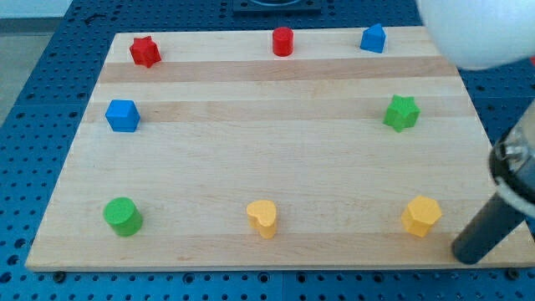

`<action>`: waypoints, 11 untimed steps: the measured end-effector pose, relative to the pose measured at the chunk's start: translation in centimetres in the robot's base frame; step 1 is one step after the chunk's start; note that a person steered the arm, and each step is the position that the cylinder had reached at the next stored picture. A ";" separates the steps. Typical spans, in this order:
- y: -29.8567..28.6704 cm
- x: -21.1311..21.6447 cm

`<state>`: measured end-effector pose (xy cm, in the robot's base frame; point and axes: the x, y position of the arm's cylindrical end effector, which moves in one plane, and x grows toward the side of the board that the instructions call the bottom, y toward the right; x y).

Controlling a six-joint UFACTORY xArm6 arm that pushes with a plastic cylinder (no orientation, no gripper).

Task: Move the green circle up and right a bit

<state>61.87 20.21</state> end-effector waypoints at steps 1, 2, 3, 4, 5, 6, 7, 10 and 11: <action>-11.0 0.0; -19.1 -0.1; -24.7 0.0; -30.3 0.0; -42.8 -0.1; -49.3 -3.2; -44.3 -4.1; -38.1 -6.0; -36.9 -5.3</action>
